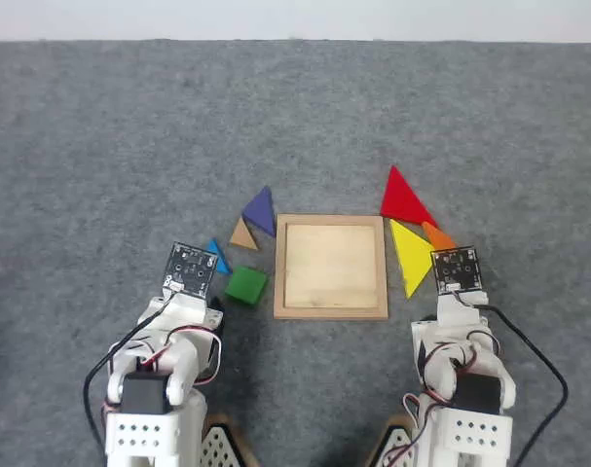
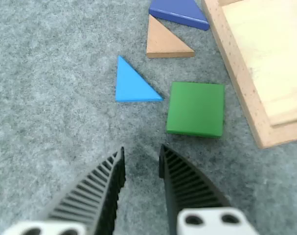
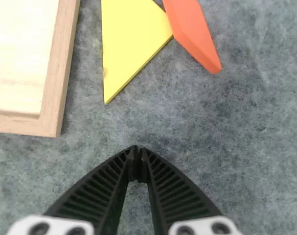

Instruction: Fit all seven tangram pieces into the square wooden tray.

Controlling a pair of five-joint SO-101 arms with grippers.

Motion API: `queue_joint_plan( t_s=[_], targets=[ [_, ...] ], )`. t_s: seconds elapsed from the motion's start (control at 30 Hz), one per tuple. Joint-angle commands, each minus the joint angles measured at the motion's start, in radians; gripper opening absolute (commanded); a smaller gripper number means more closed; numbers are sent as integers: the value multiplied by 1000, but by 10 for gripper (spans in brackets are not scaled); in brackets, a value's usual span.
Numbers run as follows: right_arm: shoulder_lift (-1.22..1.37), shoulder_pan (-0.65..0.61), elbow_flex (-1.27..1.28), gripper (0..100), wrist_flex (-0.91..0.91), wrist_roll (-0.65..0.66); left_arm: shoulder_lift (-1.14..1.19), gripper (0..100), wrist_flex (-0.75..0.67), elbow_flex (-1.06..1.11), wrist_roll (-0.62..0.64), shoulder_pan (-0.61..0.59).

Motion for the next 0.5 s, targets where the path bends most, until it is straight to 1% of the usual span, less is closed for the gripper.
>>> queue_joint_plan(
  t_s=[0.0,0.33,0.47],
  targets=[
    [4,-5,20,8,2,11,-20,109,5,-7,-6,-3],
    [4,-7,20,8,2,11,-20,109,5,-7,-6,-3],
    [4,-41,20,9,2,11,-20,109,5,-7,-6,0]
  ],
)
